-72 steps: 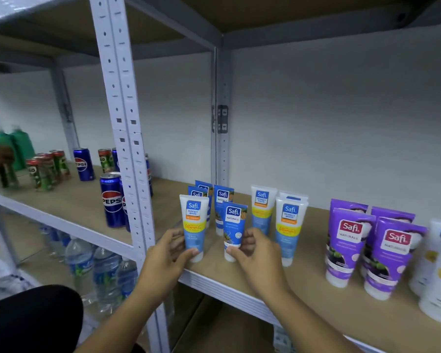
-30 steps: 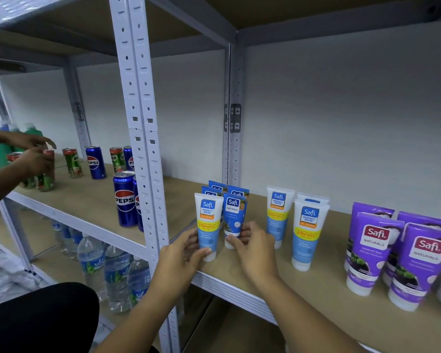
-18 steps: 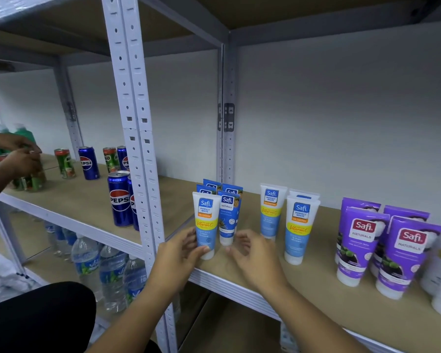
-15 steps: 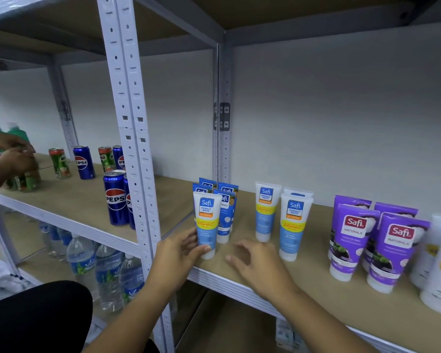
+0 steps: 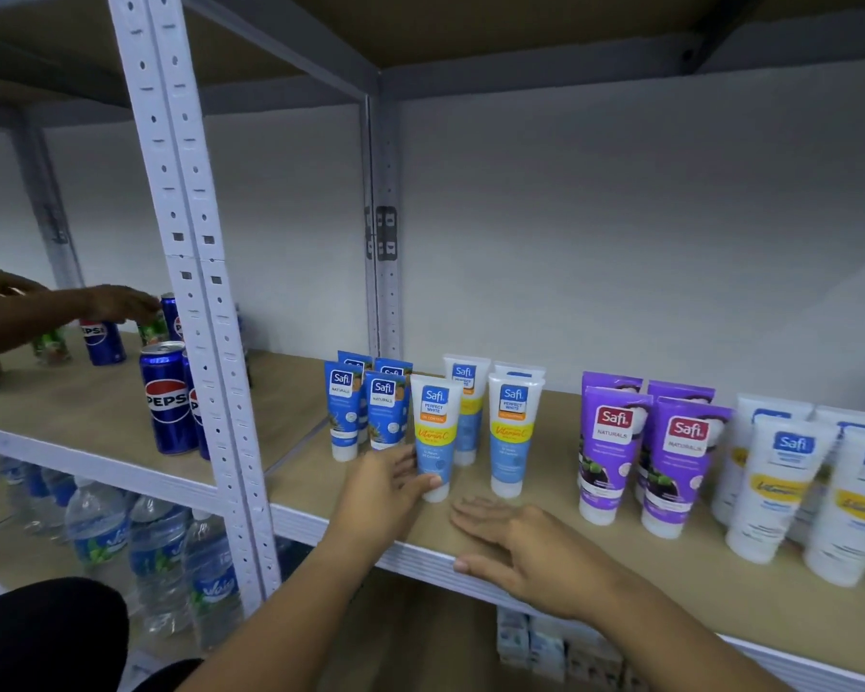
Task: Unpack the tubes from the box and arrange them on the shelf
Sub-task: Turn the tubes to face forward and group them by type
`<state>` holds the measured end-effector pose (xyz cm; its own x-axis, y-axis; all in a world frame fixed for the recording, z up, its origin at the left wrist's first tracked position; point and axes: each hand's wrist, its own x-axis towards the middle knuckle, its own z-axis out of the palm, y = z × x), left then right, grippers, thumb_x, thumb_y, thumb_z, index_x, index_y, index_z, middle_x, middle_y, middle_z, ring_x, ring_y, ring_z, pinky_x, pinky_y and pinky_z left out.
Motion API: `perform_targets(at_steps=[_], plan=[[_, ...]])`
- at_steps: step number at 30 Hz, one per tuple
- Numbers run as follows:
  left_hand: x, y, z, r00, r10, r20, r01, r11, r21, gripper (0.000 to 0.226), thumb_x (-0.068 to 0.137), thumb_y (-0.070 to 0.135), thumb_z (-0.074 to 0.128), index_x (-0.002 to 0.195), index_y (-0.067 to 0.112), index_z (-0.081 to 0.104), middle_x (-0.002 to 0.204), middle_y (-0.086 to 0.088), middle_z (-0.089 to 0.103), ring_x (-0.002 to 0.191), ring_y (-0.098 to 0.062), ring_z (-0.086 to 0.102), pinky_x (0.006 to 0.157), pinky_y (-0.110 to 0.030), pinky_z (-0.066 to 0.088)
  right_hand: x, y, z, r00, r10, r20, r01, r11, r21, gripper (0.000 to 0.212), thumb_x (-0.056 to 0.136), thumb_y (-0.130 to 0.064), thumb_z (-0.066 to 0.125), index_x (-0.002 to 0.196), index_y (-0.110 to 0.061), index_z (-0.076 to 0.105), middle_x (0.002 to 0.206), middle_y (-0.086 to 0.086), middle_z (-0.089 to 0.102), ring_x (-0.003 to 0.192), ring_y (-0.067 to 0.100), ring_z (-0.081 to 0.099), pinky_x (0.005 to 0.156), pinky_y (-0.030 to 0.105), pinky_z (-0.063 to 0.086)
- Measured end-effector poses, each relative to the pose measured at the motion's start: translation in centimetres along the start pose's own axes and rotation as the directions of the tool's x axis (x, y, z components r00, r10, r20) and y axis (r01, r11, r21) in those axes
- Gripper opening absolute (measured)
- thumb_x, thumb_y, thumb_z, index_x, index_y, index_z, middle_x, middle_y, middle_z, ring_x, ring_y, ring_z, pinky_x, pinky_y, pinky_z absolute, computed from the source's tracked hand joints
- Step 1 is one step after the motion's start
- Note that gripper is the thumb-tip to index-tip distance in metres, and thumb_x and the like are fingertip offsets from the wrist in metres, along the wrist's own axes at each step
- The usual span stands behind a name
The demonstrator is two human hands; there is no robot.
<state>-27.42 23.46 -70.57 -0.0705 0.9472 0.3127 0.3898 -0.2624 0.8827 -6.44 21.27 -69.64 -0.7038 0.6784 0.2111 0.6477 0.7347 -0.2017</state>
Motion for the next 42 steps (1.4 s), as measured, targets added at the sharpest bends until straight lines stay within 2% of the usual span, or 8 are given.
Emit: perform_targets(at_steps=[4, 10, 17, 23, 28, 32, 37, 42], plan=[[0.8, 0.3, 1.7, 0.999, 0.038, 0.018, -0.039, 0.997, 0.072, 0.035, 0.087, 0.010, 0.072, 0.120, 0.017, 0.066, 0.105, 0.020, 0.069, 0.099, 0.016, 0.061, 0.092, -0.010, 0.049, -0.2, -0.2, 0.0, 1.000, 0.001, -0.006, -0.001, 1.000, 0.000, 0.064, 0.095, -0.057, 0.043, 0.147, -0.020, 0.043, 0.154, -0.006, 0.040, 0.144, 0.007, 0.030, 0.109, 0.003, 0.005], [1.6, 0.3, 2.9, 0.999, 0.053, -0.001, -0.052, 0.988, 0.149, 0.030, 0.091, 0.018, 0.067, 0.121, 0.020, 0.065, 0.113, 0.012, 0.072, 0.107, 0.004, 0.064, 0.098, -0.029, 0.053, -0.3, -0.3, 0.0, 1.000, 0.009, -0.003, -0.009, 1.000, -0.017, 0.073, 0.091, -0.064, 0.031, 0.148, -0.020, 0.041, 0.155, -0.007, 0.037, 0.145, 0.005, 0.027, 0.110, 0.006, 0.005], [1.9, 0.4, 3.2, 0.998, 0.063, -0.002, -0.061, 0.986, 0.158, 0.032, 0.092, 0.016, 0.066, 0.124, 0.017, 0.064, 0.115, 0.011, 0.072, 0.108, 0.005, 0.062, 0.097, -0.021, 0.051, -0.2, -0.4, -0.2, 1.000, -0.002, -0.007, 0.002, 1.000, 0.001, 0.081, 0.085, -0.067, 0.025, 0.148, -0.019, 0.041, 0.156, -0.006, 0.037, 0.145, 0.005, 0.026, 0.108, 0.004, 0.003], [2.3, 0.2, 3.4, 0.998, 0.068, 0.000, -0.067, 0.983, 0.172, 0.035, 0.092, 0.018, 0.067, 0.126, 0.018, 0.063, 0.118, 0.010, 0.070, 0.104, 0.009, 0.060, 0.081, -0.003, 0.042, -0.3, -0.4, -0.2, 1.000, -0.004, -0.011, 0.004, 1.000, -0.004, 0.080, 0.086, -0.066, 0.026, 0.148, -0.018, 0.041, 0.156, -0.005, 0.037, 0.145, 0.005, 0.027, 0.105, 0.000, 0.000], [2.2, 0.1, 3.4, 0.998, 0.058, -0.011, -0.055, 0.987, 0.150, 0.036, 0.091, 0.019, 0.069, 0.126, 0.019, 0.063, 0.118, 0.011, 0.071, 0.105, 0.010, 0.061, 0.092, -0.013, 0.049, -0.3, -0.2, 0.0, 1.000, -0.007, -0.024, 0.007, 1.000, -0.004, 0.068, 0.094, -0.059, 0.037, 0.148, -0.018, 0.041, 0.155, -0.005, 0.038, 0.145, 0.005, 0.027, 0.108, 0.003, 0.004], [2.1, 0.1, 3.5, 0.998, 0.057, -0.010, -0.055, 0.988, 0.142, 0.035, 0.091, 0.019, 0.069, 0.126, 0.021, 0.062, 0.117, 0.014, 0.069, 0.099, 0.014, 0.059, 0.085, -0.005, 0.043, -0.3, -0.2, 0.0, 1.000, -0.008, -0.023, 0.008, 1.000, 0.014, 0.079, 0.086, -0.066, 0.027, 0.146, -0.018, 0.044, 0.154, -0.004, 0.040, 0.144, 0.007, 0.030, 0.110, 0.007, 0.008], [1.9, -0.1, 3.6, 0.998, 0.055, -0.014, -0.052, 0.987, 0.150, 0.034, 0.090, 0.023, 0.070, 0.123, 0.022, 0.064, 0.115, 0.014, 0.071, 0.109, 0.004, 0.063, 0.095, -0.021, 0.052, -0.2, -0.2, 0.1, 0.999, -0.017, -0.031, 0.017, 1.000, -0.002, 0.070, 0.093, -0.061, 0.033, 0.146, -0.017, 0.044, 0.155, -0.003, 0.038, 0.144, 0.007, 0.029, 0.110, 0.005, 0.006], [0.9, 0.2, 3.4, 0.997, 0.063, -0.042, -0.053, 0.980, 0.193, 0.037, 0.089, 0.025, 0.071, 0.125, 0.022, 0.064, 0.118, 0.014, 0.070, 0.107, 0.007, 0.061, 0.092, -0.014, 0.048, -0.7, -0.2, -0.7, 0.998, 0.001, -0.063, 0.002, 0.999, 0.040, 0.053, 0.097, -0.056, 0.043, 0.131, -0.018, 0.057, 0.140, -0.005, 0.055, 0.129, 0.009, 0.048, 0.111, 0.025, 0.037]])
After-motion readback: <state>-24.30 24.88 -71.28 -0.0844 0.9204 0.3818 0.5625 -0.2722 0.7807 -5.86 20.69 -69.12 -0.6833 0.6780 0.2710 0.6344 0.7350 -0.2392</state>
